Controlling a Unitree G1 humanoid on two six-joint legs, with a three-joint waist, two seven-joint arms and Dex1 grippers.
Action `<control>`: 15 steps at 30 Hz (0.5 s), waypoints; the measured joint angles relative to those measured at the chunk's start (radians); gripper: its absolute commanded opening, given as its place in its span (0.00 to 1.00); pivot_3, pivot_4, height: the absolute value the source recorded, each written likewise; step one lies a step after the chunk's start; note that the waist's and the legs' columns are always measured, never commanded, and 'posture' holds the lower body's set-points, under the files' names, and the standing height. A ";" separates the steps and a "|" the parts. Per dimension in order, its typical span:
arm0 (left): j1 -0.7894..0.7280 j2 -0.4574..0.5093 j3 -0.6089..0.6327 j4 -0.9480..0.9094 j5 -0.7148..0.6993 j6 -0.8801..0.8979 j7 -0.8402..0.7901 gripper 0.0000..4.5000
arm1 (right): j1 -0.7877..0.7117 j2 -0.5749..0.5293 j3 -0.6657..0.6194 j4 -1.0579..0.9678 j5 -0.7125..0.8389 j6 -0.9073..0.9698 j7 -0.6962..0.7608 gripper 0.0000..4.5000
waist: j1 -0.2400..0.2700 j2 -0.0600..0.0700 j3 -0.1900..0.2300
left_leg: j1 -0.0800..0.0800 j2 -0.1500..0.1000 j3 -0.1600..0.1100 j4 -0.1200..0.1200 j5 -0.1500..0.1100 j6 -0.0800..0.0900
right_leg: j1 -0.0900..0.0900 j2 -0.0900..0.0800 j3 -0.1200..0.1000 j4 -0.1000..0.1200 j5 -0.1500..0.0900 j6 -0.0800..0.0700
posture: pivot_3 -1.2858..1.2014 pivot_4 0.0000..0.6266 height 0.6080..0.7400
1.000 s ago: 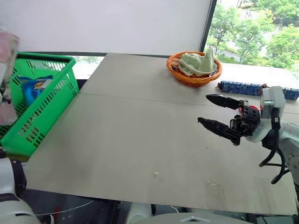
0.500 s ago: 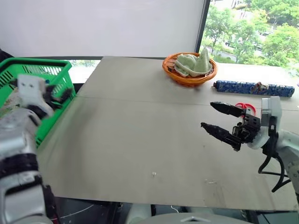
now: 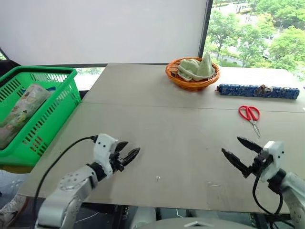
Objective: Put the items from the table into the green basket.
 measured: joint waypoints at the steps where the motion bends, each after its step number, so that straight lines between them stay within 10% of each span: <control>1: 0.000 -0.007 -0.026 0.000 0.022 -0.008 0.007 0.69 | 0.011 0.011 0.004 0.011 -0.017 -0.014 -0.003 1.00 | 0.002 0.000 0.000 | 0.000 0.000 0.000 0.000 0.000 0.000 | 0.000 0.000 0.000 -0.001 0.000 0.000 | 0.50 0.01 1.00; 15: 0.002 -0.046 -0.107 0.025 0.141 -0.066 0.007 0.69 | 0.040 0.036 0.020 0.050 -0.046 -0.085 -0.003 1.00 | 0.003 0.003 -0.002 | -0.002 0.000 0.000 -0.002 0.000 0.000 | -0.002 0.000 0.000 -0.002 0.000 0.000 | 0.50 0.00 1.00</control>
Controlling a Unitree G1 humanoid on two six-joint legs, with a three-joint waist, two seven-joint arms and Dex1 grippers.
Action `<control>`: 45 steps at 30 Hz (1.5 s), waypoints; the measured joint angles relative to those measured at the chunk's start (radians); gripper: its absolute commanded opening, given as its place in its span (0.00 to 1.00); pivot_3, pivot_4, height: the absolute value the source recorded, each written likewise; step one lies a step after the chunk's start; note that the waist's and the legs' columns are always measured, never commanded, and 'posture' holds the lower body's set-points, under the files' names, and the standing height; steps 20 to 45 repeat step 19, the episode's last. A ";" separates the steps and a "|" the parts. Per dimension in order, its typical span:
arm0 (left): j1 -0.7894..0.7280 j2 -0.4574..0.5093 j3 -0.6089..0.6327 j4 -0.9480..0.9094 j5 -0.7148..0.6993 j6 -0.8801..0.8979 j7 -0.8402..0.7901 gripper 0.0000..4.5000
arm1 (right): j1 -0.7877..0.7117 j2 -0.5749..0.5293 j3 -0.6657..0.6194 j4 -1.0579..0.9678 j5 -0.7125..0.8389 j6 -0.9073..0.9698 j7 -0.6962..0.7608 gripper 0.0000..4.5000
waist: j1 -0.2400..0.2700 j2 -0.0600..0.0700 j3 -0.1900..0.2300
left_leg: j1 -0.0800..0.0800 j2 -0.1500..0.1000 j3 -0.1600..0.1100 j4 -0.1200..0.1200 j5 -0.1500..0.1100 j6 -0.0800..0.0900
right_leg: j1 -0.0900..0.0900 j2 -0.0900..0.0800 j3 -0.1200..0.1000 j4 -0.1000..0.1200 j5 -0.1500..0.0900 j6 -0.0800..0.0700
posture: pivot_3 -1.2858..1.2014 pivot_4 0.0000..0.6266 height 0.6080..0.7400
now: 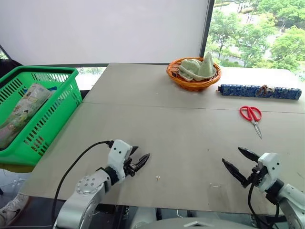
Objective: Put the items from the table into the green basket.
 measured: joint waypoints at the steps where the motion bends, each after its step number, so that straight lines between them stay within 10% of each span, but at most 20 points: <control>1: -0.002 -0.002 0.000 0.003 0.000 -0.003 -0.001 0.69 | 0.000 0.000 0.000 0.000 0.004 0.002 0.002 1.00 | 0.000 0.000 0.000 | 0.000 0.000 0.000 0.000 0.000 0.000 | 0.000 0.000 0.000 0.000 0.000 0.000 | 0.50 0.00 1.00; 45: -0.007 -0.023 -0.005 0.049 0.014 -0.050 -0.050 0.69 | -0.017 -0.001 0.022 -0.043 0.030 0.043 0.000 1.00 | 0.000 0.001 0.000 | -0.002 0.000 0.000 0.000 0.000 0.000 | -0.002 0.000 0.000 0.000 0.000 0.000 | 0.50 0.00 1.00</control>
